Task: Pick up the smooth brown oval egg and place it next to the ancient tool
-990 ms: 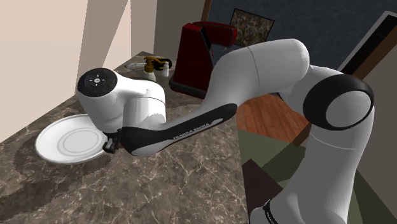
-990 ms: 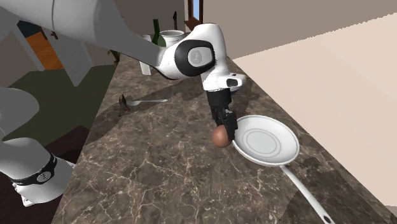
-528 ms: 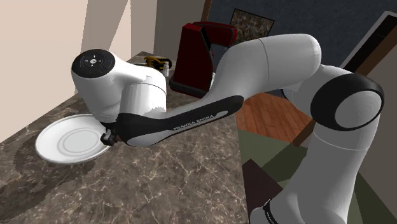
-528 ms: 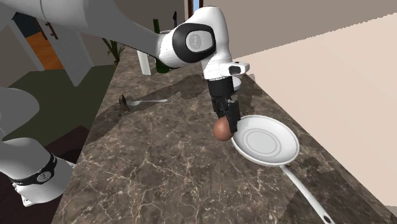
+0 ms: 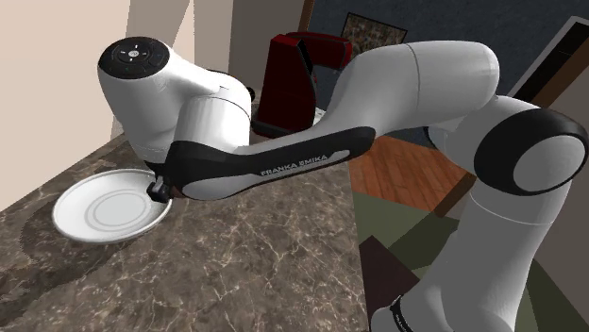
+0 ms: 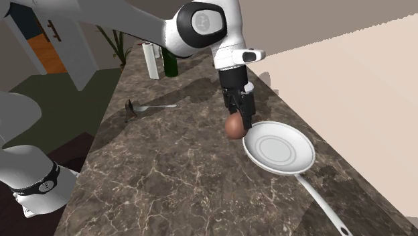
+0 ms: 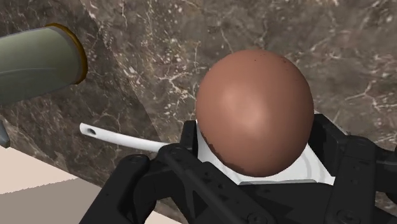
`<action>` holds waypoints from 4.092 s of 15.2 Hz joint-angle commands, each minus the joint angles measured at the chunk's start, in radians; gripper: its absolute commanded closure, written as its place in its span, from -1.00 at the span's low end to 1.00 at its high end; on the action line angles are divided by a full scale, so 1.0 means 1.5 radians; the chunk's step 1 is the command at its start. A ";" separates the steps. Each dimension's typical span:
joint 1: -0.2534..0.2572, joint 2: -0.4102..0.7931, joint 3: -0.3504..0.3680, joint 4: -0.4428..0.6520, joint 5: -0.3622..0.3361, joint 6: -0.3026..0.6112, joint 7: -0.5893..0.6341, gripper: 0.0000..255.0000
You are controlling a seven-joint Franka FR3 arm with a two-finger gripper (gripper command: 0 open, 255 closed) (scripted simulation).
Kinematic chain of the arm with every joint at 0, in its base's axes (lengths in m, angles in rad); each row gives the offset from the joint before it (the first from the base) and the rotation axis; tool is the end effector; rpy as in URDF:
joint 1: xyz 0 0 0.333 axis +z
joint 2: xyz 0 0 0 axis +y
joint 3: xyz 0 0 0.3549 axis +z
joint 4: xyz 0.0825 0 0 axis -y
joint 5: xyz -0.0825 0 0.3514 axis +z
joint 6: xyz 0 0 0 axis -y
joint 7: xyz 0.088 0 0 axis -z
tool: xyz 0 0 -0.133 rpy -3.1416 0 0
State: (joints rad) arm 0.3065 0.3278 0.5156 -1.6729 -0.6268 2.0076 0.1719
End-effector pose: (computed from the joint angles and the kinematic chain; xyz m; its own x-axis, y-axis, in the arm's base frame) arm 0.4950 0.4063 0.4690 0.6245 0.7767 0.0818 0.6936 -0.5998 0.3990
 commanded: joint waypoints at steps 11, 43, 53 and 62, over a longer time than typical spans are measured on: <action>0.016 -0.174 0.052 -0.180 0.081 0.005 0.060 1.00; 0.167 -0.393 0.223 -0.424 0.269 -0.008 0.290 1.00; 0.145 -0.326 0.256 -0.465 0.208 0.066 0.363 1.00; 0.133 -0.281 0.270 -0.479 0.161 0.097 0.410 1.00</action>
State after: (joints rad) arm 0.5066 -0.0940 0.9210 -2.3916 -0.3846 2.1526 0.7859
